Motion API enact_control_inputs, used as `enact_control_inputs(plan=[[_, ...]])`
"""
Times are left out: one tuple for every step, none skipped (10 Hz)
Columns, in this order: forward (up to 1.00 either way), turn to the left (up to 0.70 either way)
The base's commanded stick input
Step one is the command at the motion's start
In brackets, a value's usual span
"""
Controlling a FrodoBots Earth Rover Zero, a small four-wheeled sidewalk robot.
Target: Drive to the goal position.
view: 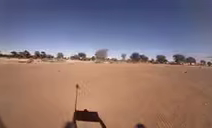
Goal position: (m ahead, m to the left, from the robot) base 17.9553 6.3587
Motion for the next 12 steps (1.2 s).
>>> enact_control_inputs(plan=[[0.50,0.00],[0.50,0.00],[0.50,0.00],[0.50,0.00],[0.50,0.00],[0.50,0.00],[0.50,0.00],[0.50,0.00],[0.50,0.00],[0.50,0.00],[0.50,0.00],[0.50,0.00]])
